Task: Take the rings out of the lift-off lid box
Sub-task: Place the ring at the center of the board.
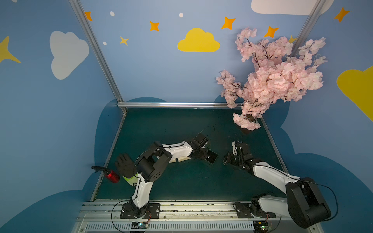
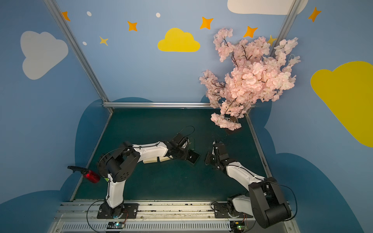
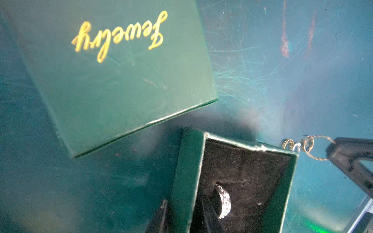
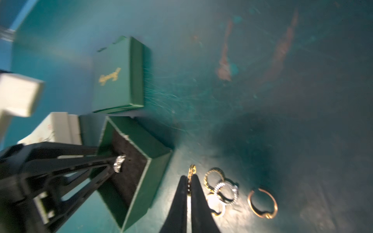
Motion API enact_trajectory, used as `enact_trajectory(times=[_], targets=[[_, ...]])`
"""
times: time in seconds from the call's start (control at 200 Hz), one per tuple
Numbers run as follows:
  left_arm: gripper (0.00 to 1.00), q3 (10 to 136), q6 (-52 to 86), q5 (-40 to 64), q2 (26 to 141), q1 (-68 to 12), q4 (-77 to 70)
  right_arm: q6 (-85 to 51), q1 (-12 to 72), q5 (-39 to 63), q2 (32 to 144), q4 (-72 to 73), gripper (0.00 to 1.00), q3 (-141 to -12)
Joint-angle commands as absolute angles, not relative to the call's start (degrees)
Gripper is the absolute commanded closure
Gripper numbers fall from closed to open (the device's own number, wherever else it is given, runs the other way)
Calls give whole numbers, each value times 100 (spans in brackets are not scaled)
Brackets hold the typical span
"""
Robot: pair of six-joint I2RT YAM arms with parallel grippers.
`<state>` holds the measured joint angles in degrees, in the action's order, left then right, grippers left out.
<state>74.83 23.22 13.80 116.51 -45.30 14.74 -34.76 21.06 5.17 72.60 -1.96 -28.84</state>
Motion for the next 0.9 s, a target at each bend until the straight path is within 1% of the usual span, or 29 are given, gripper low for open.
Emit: enact_trajectory(times=[0.0,0.11,0.185,0.235,0.325,0.371,0.441,0.486,0.576,0.651,0.816,0.891], targets=[[72,7034,2380,1318,12297,-4649,2377,-3524,2074,344,7336,-594,82,-3074],[72,7014,2376,1310,12271,-4649,2369,-3523,2065,390,7331,-624,69,-3080],[72,7005,2373,1304,12255,-4648,2369,-3506,2065,404,7300,-706,66,-3114],[72,7011,2378,1301,12252,-4648,2374,-3477,2065,397,7257,-763,59,-3131],[72,6999,2380,1277,12206,-4649,2382,-3415,2065,372,7165,-909,50,-3161],[72,6984,2377,1274,12178,-4654,2378,-3409,2066,303,7145,-1055,43,-3200],[72,6937,2381,1269,12123,-4657,2348,-3383,2070,205,7127,-1238,36,-3227],[72,6935,2381,1259,12126,-4650,2345,-3382,2065,140,7131,-1310,34,-3216],[72,6943,2378,1269,12141,-4648,2346,-3411,2066,97,7200,-1380,32,-3176],[72,6931,2382,1264,12122,-4647,2325,-3436,2065,84,7316,-1377,27,-3144],[72,6891,2395,1256,12111,-4652,2297,-3421,2057,-227,7686,-1720,22,-3294],[72,6875,2399,1257,12091,-4652,2292,-3444,2057,-314,7791,-1846,18,-3335]])
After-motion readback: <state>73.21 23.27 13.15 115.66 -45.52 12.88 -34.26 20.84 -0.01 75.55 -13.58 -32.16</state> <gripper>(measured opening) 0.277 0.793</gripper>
